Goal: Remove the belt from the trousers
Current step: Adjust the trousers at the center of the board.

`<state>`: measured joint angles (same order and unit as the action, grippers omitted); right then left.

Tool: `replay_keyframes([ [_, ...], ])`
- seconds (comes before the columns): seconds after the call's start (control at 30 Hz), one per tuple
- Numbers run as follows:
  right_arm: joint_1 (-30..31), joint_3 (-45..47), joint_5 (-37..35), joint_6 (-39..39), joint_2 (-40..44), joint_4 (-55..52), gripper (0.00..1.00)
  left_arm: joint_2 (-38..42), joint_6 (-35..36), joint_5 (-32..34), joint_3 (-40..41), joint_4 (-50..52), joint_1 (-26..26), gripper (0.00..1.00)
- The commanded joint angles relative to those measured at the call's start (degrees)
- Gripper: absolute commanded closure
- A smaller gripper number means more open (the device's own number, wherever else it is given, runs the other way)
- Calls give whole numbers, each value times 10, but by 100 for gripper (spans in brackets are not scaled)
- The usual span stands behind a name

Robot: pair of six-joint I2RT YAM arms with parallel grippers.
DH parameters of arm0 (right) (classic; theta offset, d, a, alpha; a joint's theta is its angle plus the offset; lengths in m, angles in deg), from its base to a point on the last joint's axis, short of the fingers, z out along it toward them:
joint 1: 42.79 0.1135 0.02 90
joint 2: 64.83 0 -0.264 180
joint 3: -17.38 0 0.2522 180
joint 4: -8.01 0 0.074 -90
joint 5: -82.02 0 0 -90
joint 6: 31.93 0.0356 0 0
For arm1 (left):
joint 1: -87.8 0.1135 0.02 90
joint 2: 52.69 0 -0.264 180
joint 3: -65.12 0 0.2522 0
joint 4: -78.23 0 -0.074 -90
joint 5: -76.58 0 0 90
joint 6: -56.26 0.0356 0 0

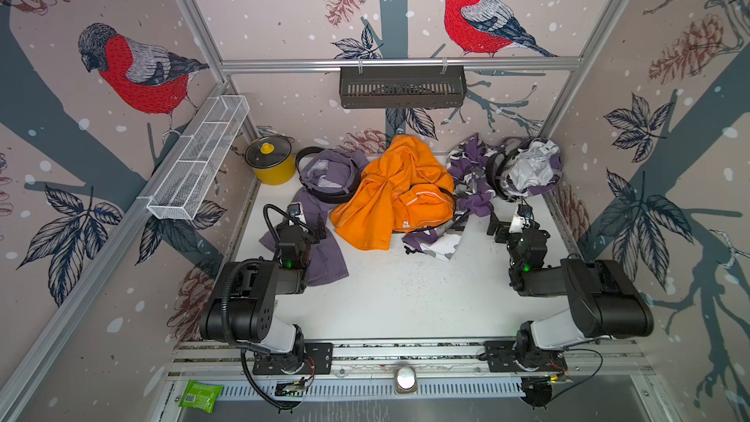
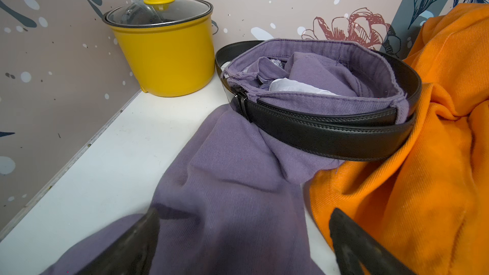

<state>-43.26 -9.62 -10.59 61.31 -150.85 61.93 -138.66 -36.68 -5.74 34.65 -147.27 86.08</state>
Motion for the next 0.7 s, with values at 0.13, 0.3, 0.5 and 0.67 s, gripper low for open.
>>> replay_keyframes([
  [0.13, 0, -2, -5, 6, 0, 11, 0, 0, 8, 4, -2, -31, 0, 2],
  [0.3, 0, -3, -5, 7, -1, 11, 0, 0, 8, 3, -2, -31, 0, 2],
  [0.5, 38, -49, -33, -28, 70, -115, 1, 19, 42, -28, -24, -10, -2, 3],
  [0.67, 140, -209, -97, -25, 85, -365, 0, 79, 5, -28, -152, 257, -10, 3],
])
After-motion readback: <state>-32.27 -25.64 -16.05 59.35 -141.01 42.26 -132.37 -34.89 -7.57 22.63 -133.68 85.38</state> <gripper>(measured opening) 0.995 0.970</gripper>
